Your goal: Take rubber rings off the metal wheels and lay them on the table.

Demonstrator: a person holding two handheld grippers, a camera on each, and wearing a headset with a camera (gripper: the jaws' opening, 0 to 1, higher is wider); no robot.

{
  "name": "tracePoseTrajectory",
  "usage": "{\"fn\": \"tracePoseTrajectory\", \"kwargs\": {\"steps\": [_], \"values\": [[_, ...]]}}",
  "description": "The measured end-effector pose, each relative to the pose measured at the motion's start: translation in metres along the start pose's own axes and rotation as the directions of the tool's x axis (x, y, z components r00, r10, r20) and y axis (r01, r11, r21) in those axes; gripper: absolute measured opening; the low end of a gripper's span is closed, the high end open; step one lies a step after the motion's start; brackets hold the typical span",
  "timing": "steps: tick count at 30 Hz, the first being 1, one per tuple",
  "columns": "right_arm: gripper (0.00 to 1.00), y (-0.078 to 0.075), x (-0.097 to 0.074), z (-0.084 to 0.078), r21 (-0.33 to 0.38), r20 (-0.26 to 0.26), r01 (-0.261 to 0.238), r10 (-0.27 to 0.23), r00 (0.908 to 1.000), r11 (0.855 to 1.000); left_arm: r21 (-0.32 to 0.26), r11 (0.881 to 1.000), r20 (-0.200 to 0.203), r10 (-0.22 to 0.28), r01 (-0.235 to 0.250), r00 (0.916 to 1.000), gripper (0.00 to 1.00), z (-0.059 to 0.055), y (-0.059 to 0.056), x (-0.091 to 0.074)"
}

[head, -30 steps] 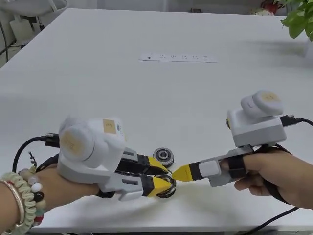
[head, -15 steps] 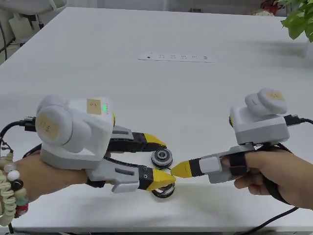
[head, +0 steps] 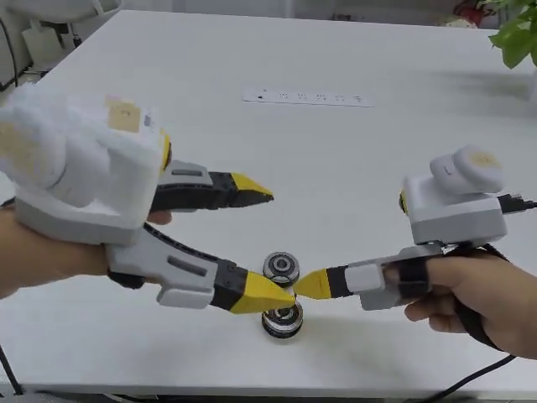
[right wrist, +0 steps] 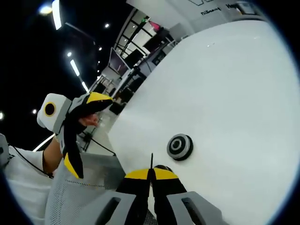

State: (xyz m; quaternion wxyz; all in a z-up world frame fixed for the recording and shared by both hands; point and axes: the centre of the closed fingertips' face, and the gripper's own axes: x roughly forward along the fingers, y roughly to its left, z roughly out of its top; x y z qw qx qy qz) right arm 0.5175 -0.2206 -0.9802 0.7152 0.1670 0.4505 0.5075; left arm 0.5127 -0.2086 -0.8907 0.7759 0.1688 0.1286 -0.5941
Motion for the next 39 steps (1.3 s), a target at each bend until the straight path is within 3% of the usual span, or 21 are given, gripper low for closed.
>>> {"fn": "tracePoseTrajectory", "kwargs": {"steps": [5, 8, 11, 17, 23, 29, 31, 33, 36, 39], "values": [[0.0, 0.004, -0.003, 0.007, -0.005, 0.027, -0.012, 0.012, 0.9996, 1.0, 0.001, 0.998, 0.006, 0.055, -0.055, 0.9985, 0.71, 0.005, 0.005, -0.026], [0.0, 0.007, -0.005, 0.011, -0.008, 0.046, -0.017, 0.017, 0.9988, 1.0, -0.015, 0.995, 0.001, 0.097, -0.096, 0.9953, 0.75, 0.002, 0.006, -0.042], [0.0, 0.009, -0.007, 0.015, -0.014, 0.063, -0.022, 0.022, 0.9978, 1.0, -0.024, 0.989, -0.019, 0.146, -0.146, 0.9891, 0.76, -0.006, 0.009, -0.058], [0.0, 0.017, -0.008, 0.019, -0.05, 0.07, -0.022, 0.026, 0.9972, 0.999, -0.105, 0.969, -0.05, 0.219, -0.223, 0.9744, 0.8, -0.032, 0.005, -0.083], [0.0, 0.021, -0.01, 0.024, -0.09, 0.08, -0.007, 0.015, 0.9967, 0.996, -0.169, 0.95, -0.076, 0.254, -0.264, 0.9641, 0.8, -0.056, -0.009, -0.089], [0.0, 0.027, -0.011, 0.032, -0.097, 0.103, -0.015, 0.025, 0.9944, 0.995, -0.236, 0.929, -0.075, 0.276, -0.286, 0.9582, 0.81, -0.068, -0.014, -0.088], [0.0, 0.029, -0.01, 0.034, -0.098, 0.107, -0.018, 0.029, 0.9938, 0.995, -0.22, 0.932, -0.103, 0.273, -0.29, 0.9564, 0.82, -0.071, -0.014, -0.089], [0.0, 0.034, -0.008, 0.039, -0.102, 0.113, -0.025, 0.036, 0.9929, 0.994, -0.184, 0.934, -0.134, 0.285, -0.306, 0.9491, 0.83, -0.075, -0.012, -0.09], [0.0, 0.041, -0.004, 0.043, -0.115, 0.112, -0.037, 0.05, 0.9925, 0.993, -0.2, 0.938, -0.127, 0.263, -0.284, 0.9564, 0.85, -0.075, -0.017, -0.087], [0.0, 0.048, 0.003, 0.047, -0.14, 0.094, -0.046, 0.06, 0.9938, 0.989, -0.209, 0.937, -0.127, 0.258, -0.28, 0.9579, 0.86, -0.077, -0.018, -0.086]]}}
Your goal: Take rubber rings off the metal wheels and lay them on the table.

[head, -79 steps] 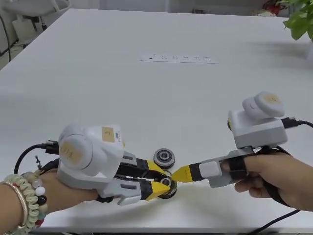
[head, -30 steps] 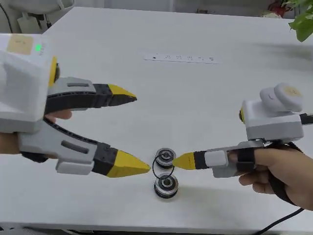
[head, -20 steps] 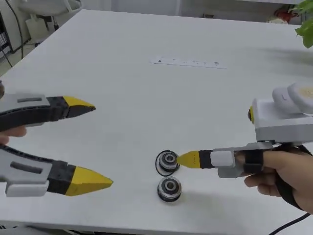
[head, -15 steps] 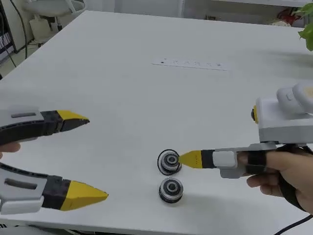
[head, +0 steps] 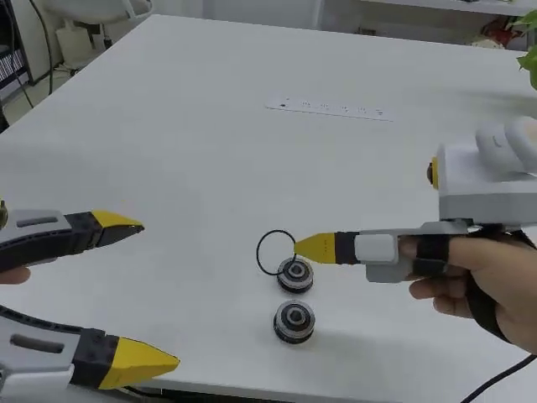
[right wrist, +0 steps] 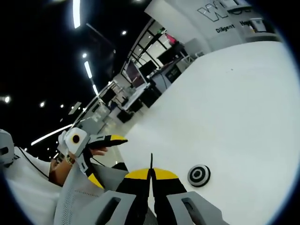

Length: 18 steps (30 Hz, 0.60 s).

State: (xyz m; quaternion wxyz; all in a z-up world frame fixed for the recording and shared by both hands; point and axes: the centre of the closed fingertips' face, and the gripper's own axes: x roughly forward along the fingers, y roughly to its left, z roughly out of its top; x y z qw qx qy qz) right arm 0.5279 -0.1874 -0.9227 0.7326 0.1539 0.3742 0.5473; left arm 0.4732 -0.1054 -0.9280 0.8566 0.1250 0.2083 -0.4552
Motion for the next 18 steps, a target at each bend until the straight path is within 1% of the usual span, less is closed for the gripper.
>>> {"fn": "tracePoseTrajectory", "kwargs": {"steps": [3, 6, 11, 16, 18], "values": [[0.0, 0.004, 0.008, 0.0, -0.023, -0.03, -0.009, 0.009, 0.9995, 1.0, -0.001, 1.0, 0.001, 0.006, -0.006, 1.0, 0.9, -0.001, 0.001, 0.0], [0.0, 0.007, 0.019, -0.002, -0.054, -0.065, -0.015, 0.012, 0.9978, 0.998, -0.003, 1.0, 0.008, -0.001, 0.001, 1.0, 0.91, 0.0, -0.001, 0.001], [0.0, 0.009, 0.035, -0.002, -0.071, -0.094, -0.031, 0.024, 0.9952, 0.997, -0.022, 1.0, 0.018, 0.004, -0.004, 0.9998, 0.93, 0.001, 0.0, 0.0], [0.0, 0.005, 0.051, -0.014, -0.077, -0.153, -0.03, 0.018, 0.988, 0.997, -0.028, 1.0, 0.025, 0.013, -0.012, 0.9996, 0.92, 0.001, 0.001, -0.001], [0.0, 0.002, 0.055, -0.022, -0.081, -0.184, -0.024, 0.009, 0.9829, 0.996, -0.031, 0.999, 0.029, 0.016, -0.015, 0.9995, 0.92, 0.002, 0.001, -0.001]]}}
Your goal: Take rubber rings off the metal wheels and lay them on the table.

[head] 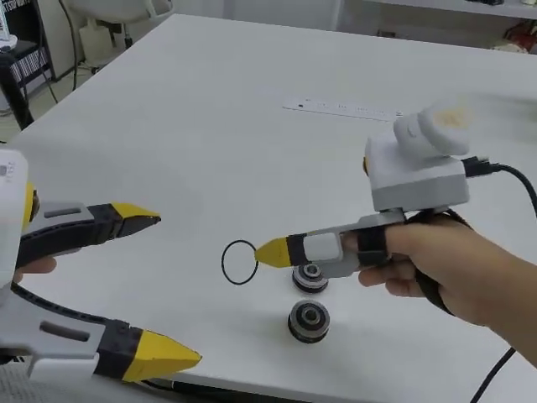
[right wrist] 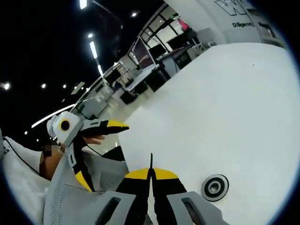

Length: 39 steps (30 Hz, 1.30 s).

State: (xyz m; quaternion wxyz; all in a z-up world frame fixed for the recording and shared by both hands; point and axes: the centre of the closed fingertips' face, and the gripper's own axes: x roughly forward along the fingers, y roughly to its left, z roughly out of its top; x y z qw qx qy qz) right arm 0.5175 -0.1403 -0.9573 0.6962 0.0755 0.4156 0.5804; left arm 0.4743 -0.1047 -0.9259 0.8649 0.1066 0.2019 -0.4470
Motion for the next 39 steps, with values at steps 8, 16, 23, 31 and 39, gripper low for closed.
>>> {"fn": "tracePoseTrajectory", "kwargs": {"steps": [8, 16, 23, 31, 39], "values": [[0.0, -0.007, 0.015, -0.03, -0.033, -0.091, 0.025, -0.028, 0.9955, 0.999, -0.011, 1.0, 0.01, 0.003, -0.003, 0.9999, 0.91, 0.001, 0.0, 0.0], [0.0, -0.017, 0.018, -0.042, -0.038, -0.122, 0.056, -0.06, 0.9907, 0.998, -0.024, 1.0, 0.014, 0.009, -0.009, 0.9999, 0.91, 0.0, 0.001, -0.001], [0.0, -0.032, 0.016, -0.045, -0.057, -0.135, 0.114, -0.121, 0.9834, 0.992, -0.04, 0.999, 0.021, 0.02, -0.019, 0.9996, 0.9, 0.0, 0.004, -0.002], [0.08, -0.035, 0.016, -0.046, -0.098, -0.135, 0.128, -0.14, 0.9809, 0.987, -0.039, 0.999, 0.014, 0.02, -0.02, 0.9997, 0.89, -0.002, 0.005, -0.002], [0.09, -0.034, 0.004, -0.038, -0.113, -0.112, 0.138, -0.151, 0.9822, 0.984, -0.038, 0.999, 0.01, 0.016, -0.015, 0.9998, 0.89, -0.002, 0.004, -0.001]]}}
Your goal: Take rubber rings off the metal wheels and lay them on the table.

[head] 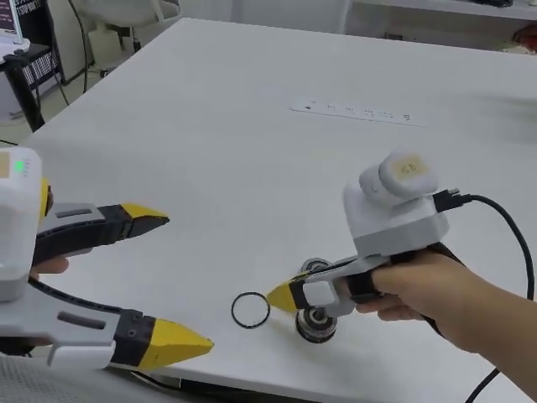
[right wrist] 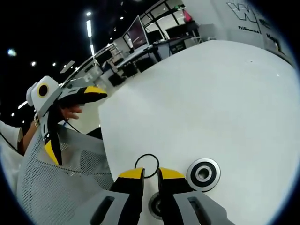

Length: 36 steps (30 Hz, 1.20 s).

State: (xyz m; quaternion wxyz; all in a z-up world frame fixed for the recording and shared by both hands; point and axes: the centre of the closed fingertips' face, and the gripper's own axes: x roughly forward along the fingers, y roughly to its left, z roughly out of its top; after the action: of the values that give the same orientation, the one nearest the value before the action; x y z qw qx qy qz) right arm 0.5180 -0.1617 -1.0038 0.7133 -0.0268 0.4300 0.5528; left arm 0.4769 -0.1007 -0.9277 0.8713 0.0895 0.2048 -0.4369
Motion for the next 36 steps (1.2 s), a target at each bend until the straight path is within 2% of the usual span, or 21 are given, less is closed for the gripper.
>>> {"fn": "tracePoseTrajectory", "kwargs": {"steps": [7, 15, 20, 24, 27, 29, 32, 36], "values": [[0.16, 0.012, -0.015, 0.016, -0.078, 0.045, -0.028, 0.032, 0.9985, 0.997, 0.002, 1.0, -0.008, -0.007, 0.007, 0.9999, 0.89, -0.001, -0.001, 0.001], [0.2, 0.025, -0.034, 0.034, -0.146, 0.109, -0.024, 0.04, 0.9933, 0.989, 0.029, 0.999, -0.046, -0.029, 0.03, 0.9985, 0.9, -0.005, -0.007, 0.004], [0.22, 0.029, -0.055, 0.046, -0.167, 0.179, -0.017, 0.047, 0.9828, 0.986, 0.045, 0.998, -0.068, -0.044, 0.047, 0.9968, 0.89, -0.006, -0.011, 0.005], [0.23, 0.028, -0.073, 0.053, -0.166, 0.244, -0.001, 0.042, 0.9688, 0.986, 0.084, 0.995, -0.049, -0.058, 0.062, 0.9971, 0.89, 0.002, -0.015, 0.004], [0.26, 0.023, -0.086, 0.055, -0.142, 0.286, 0.019, 0.023, 0.958, 0.99, 0.114, 0.991, -0.065, -0.066, 0.073, 0.9957, 0.89, 0.004, -0.016, 0.005], [0.27, 0.02, -0.093, 0.049, -0.14, 0.29, 0.033, 0.009, 0.9571, 0.99, 0.141, 0.987, -0.067, -0.065, 0.074, 0.9957, 0.89, 0.007, -0.016, 0.005], [0.28, 0.012, -0.097, 0.036, -0.136, 0.267, 0.065, -0.027, 0.9633, 0.989, 0.144, 0.986, -0.036, -0.077, 0.081, 0.9964, 0.9, 0.019, -0.018, 0.003], [0.28, 0.002, -0.097, 0.022, -0.114, 0.256, 0.087, -0.055, 0.9651, 0.99, 0.169, 0.982, -0.008, -0.083, 0.084, 0.9965, 0.9, 0.04, -0.016, 0.003]]}}
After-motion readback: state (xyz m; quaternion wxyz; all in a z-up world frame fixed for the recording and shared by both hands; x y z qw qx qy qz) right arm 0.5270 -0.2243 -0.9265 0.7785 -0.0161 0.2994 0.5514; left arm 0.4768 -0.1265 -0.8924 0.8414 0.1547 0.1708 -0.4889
